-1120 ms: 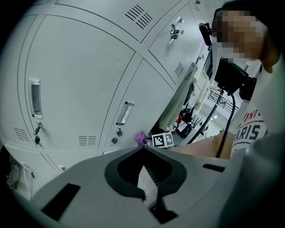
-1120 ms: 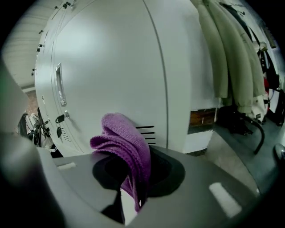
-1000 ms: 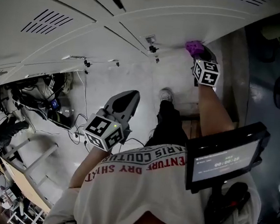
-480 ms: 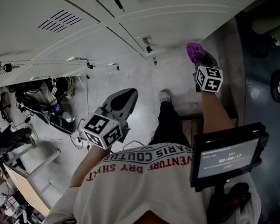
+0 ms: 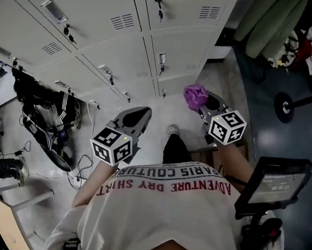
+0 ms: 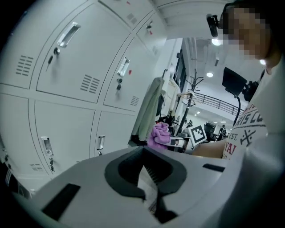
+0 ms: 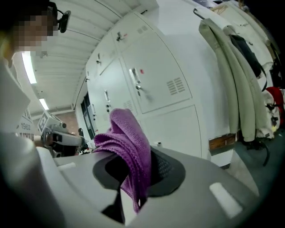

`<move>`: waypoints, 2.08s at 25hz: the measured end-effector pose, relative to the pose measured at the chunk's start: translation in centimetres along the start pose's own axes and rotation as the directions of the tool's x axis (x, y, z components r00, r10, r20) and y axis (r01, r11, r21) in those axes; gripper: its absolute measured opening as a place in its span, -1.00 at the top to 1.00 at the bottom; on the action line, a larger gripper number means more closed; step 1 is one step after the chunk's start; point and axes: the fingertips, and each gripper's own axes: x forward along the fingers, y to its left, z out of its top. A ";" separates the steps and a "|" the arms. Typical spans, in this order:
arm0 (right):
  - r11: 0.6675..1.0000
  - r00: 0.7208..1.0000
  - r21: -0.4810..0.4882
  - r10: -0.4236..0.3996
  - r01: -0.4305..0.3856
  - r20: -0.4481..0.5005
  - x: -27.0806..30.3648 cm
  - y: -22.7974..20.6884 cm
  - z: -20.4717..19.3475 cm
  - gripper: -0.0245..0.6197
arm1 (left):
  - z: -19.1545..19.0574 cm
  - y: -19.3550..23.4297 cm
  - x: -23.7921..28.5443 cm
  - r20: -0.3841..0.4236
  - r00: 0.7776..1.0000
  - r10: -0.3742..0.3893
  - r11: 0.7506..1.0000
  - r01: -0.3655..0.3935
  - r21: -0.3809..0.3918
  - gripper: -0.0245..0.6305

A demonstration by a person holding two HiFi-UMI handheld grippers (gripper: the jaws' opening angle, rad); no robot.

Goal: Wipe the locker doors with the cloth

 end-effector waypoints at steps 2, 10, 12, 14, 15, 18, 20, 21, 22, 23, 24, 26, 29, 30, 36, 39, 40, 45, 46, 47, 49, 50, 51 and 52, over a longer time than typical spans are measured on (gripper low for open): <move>0.999 0.999 -0.026 0.043 -0.043 0.021 -3.1 5.4 2.1 0.69 | 1.1 -2.6 -3.3 0.033 0.999 -0.031 0.999 0.030 0.032 0.92; 0.980 0.982 -0.065 0.190 -0.190 0.006 -12.9 22.3 4.3 0.69 | 3.2 -11.7 -14.0 0.099 0.987 -0.125 0.989 0.116 0.087 0.92; 0.980 0.982 -0.069 0.189 -0.188 0.009 -14.5 23.9 4.7 0.69 | 3.3 -13.6 -15.4 0.099 0.984 -0.146 0.986 0.136 0.099 0.92; 0.980 0.981 -0.067 0.191 -0.190 0.014 -15.9 25.4 4.8 0.69 | 3.2 -15.4 -16.7 0.096 0.982 -0.164 0.982 0.153 0.109 0.92; 0.979 0.981 -0.064 0.194 -0.193 0.016 -16.4 26.1 4.8 0.69 | 3.1 -16.1 -17.3 0.096 0.981 -0.168 0.981 0.157 0.114 0.92; 0.978 0.979 -0.046 0.204 -0.203 0.010 -17.8 27.8 4.0 0.69 | 2.5 -17.9 -18.9 0.105 0.980 -0.172 0.981 0.160 0.111 0.92; 0.977 0.978 -0.032 0.211 -0.210 0.002 -18.8 28.9 2.9 0.69 | 1.5 -19.1 -20.0 0.107 0.980 -0.169 0.982 0.157 0.104 0.92; 0.976 0.977 -0.030 0.214 -0.214 0.001 -19.6 29.6 2.3 0.69 | 0.8 -20.0 -20.5 0.107 0.980 -0.165 0.982 0.154 0.105 0.92; 0.976 0.976 -0.032 0.217 -0.217 0.002 -20.6 30.3 1.6 0.69 | 0.2 -21.0 -21.1 0.111 0.980 -0.163 0.983 0.151 0.108 0.92; 0.975 0.975 -0.038 0.221 -0.220 0.005 -21.9 31.1 1.1 0.69 | -0.5 -22.2 -21.9 0.120 0.979 -0.162 0.982 0.149 0.114 0.92; 0.974 0.975 -0.047 0.221 -0.221 0.008 -23.5 31.8 0.4 0.69 | -1.3 -23.5 -22.9 0.132 0.978 -0.161 0.982 0.146 0.119 0.92; 0.976 0.977 -0.057 0.212 -0.211 0.015 -27.2 33.1 -1.4 0.69 | -3.7 -26.3 -25.0 0.142 0.978 -0.155 0.983 0.139 0.117 0.92; 0.977 0.976 -0.025 0.212 -0.211 0.054 -33.7 35.1 -4.7 0.69 | -7.9 -30.9 -27.6 0.130 0.981 -0.146 0.984 0.130 0.120 0.92; 0.977 0.974 -0.018 0.215 -0.214 0.068 -35.7 35.6 -5.3 0.69 | -8.8 -32.6 -28.1 0.147 0.979 -0.142 0.984 0.124 0.124 0.92; 0.984 0.979 -0.061 0.173 -0.167 0.111 -45.8 40.5 -9.0 0.69 | -15.0 -43.3 -31.3 0.072 0.978 -0.197 0.968 0.182 0.172 0.92; 0.986 0.980 -0.028 0.168 -0.166 0.104 -49.0 42.8 -9.9 0.69 | -15.6 -47.7 -33.7 0.066 0.976 -0.207 0.962 0.191 0.195 0.92; 0.986 0.981 -0.026 0.169 -0.167 0.095 -49.6 43.6 -10.1 0.69 | -15.8 -48.7 -34.6 0.061 0.977 -0.205 0.961 0.189 0.204 0.92; 0.984 0.982 -0.032 0.180 -0.178 0.064 -50.3 47.3 -11.3 0.69 | -16.5 -49.8 -38.2 0.056 0.980 -0.193 0.961 0.177 0.211 0.92; 0.984 0.982 -0.031 0.176 -0.175 0.060 -50.2 47.9 -11.6 0.69 | -16.7 -49.6 -38.7 0.060 0.980 -0.192 0.961 0.175 0.213 0.92; 0.985 0.983 -0.028 0.174 -0.173 0.057 -50.1 48.5 -11.9 0.69 | -16.8 -49.5 -39.3 0.063 0.979 -0.193 0.961 0.176 0.213 0.92; 0.985 0.984 -0.027 0.172 -0.171 0.050 -49.7 50.0 -12.6 0.69 | -17.4 -49.1 -40.7 0.067 0.979 -0.194 0.962 0.176 0.210 0.92; 0.985 0.984 -0.030 0.171 -0.170 0.046 -49.6 51.0 -13.0 0.69 | -17.8 -48.8 -41.6 0.065 0.980 -0.190 0.962 0.173 0.211 0.92; 0.985 0.985 -0.035 0.169 -0.167 0.043 -49.4 52.1 -13.4 0.69 | -18.2 -48.4 -42.6 0.061 0.981 -0.184 0.963 0.167 0.213 0.92; 0.986 0.985 -0.038 0.165 -0.164 0.043 -49.1 53.3 -13.7 0.69 | -18.6 -47.9 -43.7 0.058 0.982 -0.177 0.963 0.161 0.216 0.92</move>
